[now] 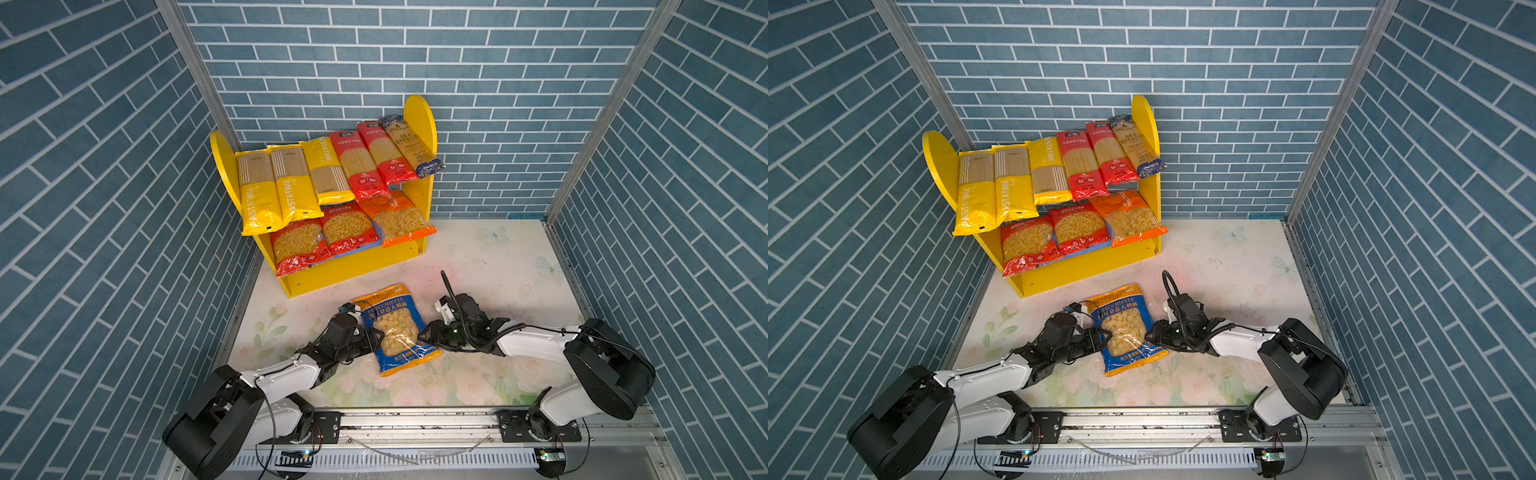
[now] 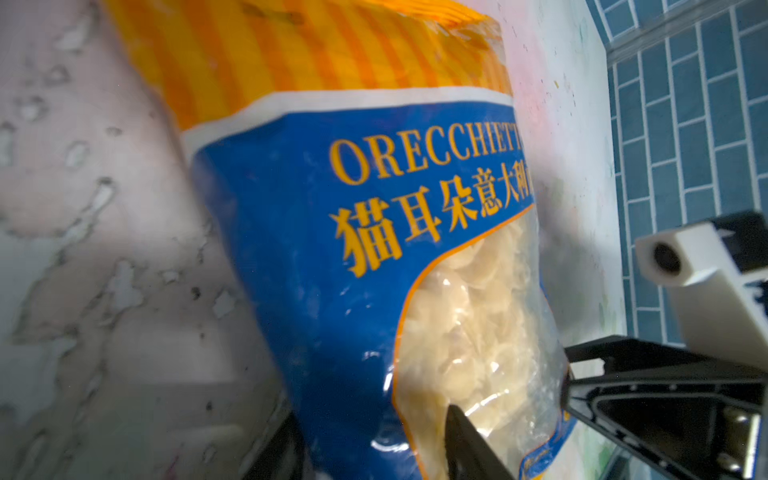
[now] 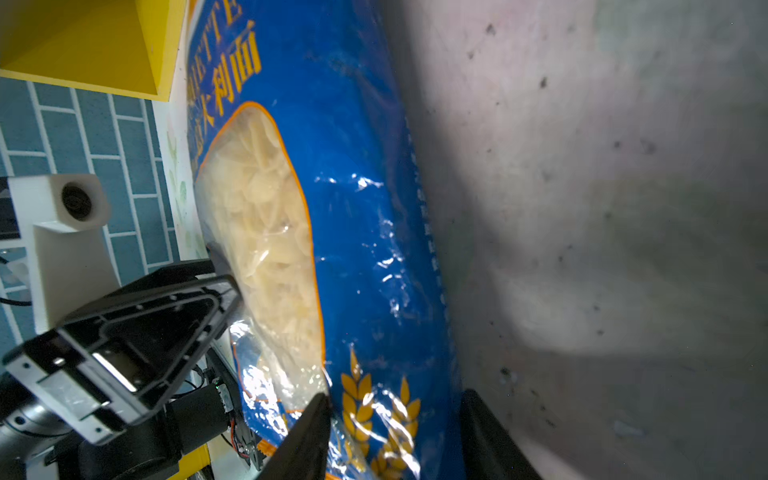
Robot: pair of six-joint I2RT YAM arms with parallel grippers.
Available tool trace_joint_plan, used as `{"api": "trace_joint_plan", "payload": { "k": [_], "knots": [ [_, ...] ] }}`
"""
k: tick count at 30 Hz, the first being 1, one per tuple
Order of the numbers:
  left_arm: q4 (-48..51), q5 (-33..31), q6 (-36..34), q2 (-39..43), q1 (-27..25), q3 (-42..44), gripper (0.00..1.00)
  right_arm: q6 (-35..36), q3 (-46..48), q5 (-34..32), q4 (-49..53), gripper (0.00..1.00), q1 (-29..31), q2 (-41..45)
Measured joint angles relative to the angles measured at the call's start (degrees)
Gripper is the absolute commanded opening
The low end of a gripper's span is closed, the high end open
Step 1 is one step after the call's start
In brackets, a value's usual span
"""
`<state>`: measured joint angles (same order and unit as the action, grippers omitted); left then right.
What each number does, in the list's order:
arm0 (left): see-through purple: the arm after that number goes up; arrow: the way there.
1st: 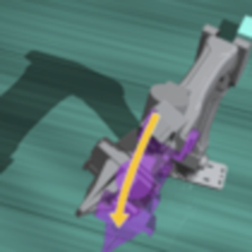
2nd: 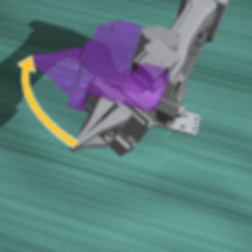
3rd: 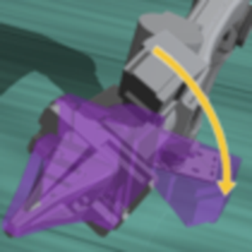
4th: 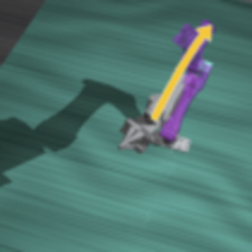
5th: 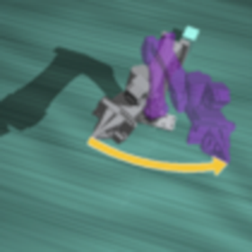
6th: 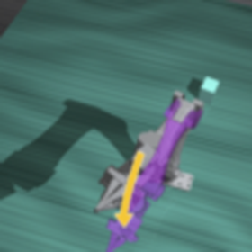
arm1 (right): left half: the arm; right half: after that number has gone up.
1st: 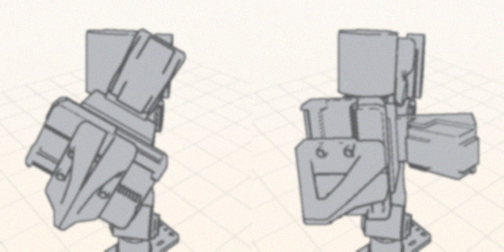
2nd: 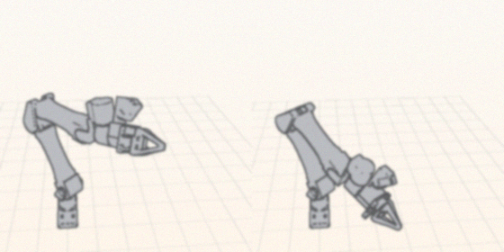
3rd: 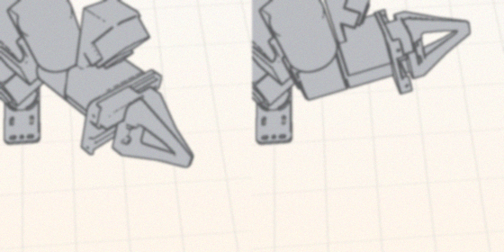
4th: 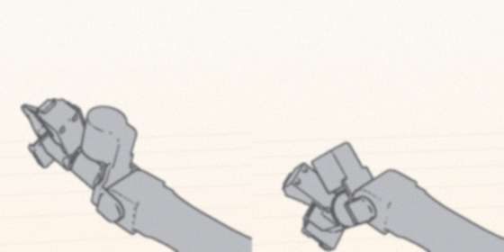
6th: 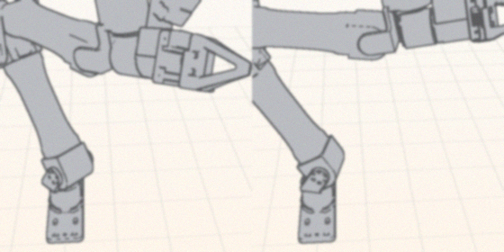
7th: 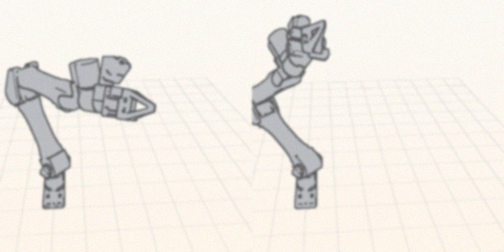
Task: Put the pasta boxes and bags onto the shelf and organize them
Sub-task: 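Lift the orecchiette bag with both grippers toward the space under the blue shelf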
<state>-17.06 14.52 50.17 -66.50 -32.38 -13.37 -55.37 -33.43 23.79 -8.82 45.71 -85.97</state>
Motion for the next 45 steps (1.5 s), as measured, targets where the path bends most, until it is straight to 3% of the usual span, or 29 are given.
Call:
{"api": "trace_joint_plan", "payload": {
  "k": [7, 12, 17, 22, 27, 45],
  "knots": [
    [3.8, 0.59, -1.66, 4.83, 2.97, 0.13, 0.61, -0.68, 1.14, -0.04, -0.09, 0.53, 0.35, 1.22],
    [3.13, 1.29, -2.32, 2.32, 3.65, 0.13, 0.57, -1.49, 1.14, -0.04, -0.74, 0.52, 1.6, 1.03],
    [-2.4, 3.13, -1.86, -2.54, 3.76, 0.13, 0.46, -2.34, 1.14, -0.22, -1.95, 0.36, 2.84, 0.04],
    [-6.95, 4.2, -0.72, -5.22, 3.98, 0.17, 0.25, -2.95, 1.14, -0.94, -2.67, 0.18, 3.06, -0.17],
    [-7.67, 4.74, -1.03, -4.92, 3.98, 0.17, 0.13, -2.95, 1.14, -1.29, -3.41, 0.08, 3.15, -0.17],
    [1.81, 5.07, -3.61, 4.66, 3.98, -0.31, 0.05, -2.12, 1.03, -2.6, -4.11, 0.04, 3.37, 0.48]
  ]
}}
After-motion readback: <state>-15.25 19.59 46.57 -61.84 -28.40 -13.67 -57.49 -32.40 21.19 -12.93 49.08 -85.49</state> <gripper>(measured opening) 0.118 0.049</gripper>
